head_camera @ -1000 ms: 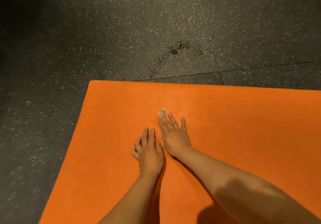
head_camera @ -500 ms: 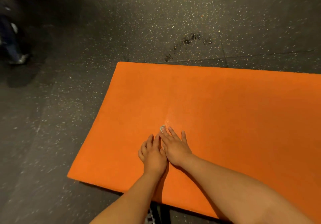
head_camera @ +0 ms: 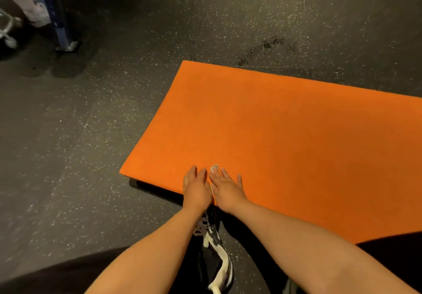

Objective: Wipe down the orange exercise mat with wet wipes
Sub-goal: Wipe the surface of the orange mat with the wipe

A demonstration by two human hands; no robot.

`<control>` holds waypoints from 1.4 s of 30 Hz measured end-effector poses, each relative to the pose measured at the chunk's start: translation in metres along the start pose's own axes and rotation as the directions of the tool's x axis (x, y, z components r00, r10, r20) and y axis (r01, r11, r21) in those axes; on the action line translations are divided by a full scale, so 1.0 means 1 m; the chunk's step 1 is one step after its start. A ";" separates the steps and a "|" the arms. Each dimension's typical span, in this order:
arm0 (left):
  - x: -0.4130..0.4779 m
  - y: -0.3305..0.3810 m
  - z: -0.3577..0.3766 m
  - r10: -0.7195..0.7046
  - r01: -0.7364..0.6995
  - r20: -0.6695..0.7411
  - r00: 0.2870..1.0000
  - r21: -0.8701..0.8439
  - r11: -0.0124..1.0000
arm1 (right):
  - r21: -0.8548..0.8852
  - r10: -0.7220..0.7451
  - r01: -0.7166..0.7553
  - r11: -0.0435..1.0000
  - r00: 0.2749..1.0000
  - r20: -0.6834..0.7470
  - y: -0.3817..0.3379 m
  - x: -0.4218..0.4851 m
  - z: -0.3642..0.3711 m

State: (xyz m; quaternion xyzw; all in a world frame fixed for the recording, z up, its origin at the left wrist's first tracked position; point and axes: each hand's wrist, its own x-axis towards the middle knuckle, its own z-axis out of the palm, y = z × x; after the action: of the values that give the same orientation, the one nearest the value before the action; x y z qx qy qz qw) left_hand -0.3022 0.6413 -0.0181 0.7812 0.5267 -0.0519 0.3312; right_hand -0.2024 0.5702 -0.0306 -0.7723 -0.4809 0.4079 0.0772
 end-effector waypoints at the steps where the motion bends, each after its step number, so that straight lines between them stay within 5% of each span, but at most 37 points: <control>1: -0.003 -0.001 -0.001 -0.010 0.010 -0.008 1.000 -0.025 1.000 | 0.010 -0.020 0.020 1.000 1.000 0.002 -0.004 -0.002 0.004; 6: -0.016 -0.015 -0.011 -0.131 0.132 -0.086 0.988 0.006 0.991 | -0.029 -0.097 0.097 0.995 0.995 0.002 -0.009 -0.007 0.010; 12: -0.021 -0.030 -0.026 -0.290 0.279 -0.111 0.951 -0.101 0.955 | -0.038 0.119 -0.123 0.992 0.987 -0.107 -0.006 -0.011 0.008; 17: -0.023 -0.031 -0.035 -0.422 0.412 -0.008 0.907 -0.195 0.890 | -0.055 0.118 -0.130 0.990 0.976 -0.181 -0.028 -0.009 0.023; 23: -0.023 -0.032 -0.036 -0.413 0.389 0.007 0.911 -0.349 0.852 | -0.045 -0.058 0.054 0.998 0.995 -0.087 -0.051 -0.007 0.016; 33: -0.038 -0.015 -0.069 -0.349 0.261 -0.082 0.934 -0.511 0.819 | 0.015 0.090 -0.089 0.996 0.965 -0.247 -0.067 -0.030 -0.005; 42: -0.046 0.010 -0.091 -0.307 0.181 -0.141 0.941 -0.557 0.811 | 0.191 0.034 0.015 0.982 0.967 -0.253 -0.087 -0.033 -0.033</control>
State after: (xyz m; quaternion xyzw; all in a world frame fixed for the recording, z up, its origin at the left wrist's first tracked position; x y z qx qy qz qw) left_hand -0.3386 0.6549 0.0772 0.5834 0.6502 0.1434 0.4652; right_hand -0.2447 0.5981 0.0536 -0.8095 -0.4220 0.3498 0.2102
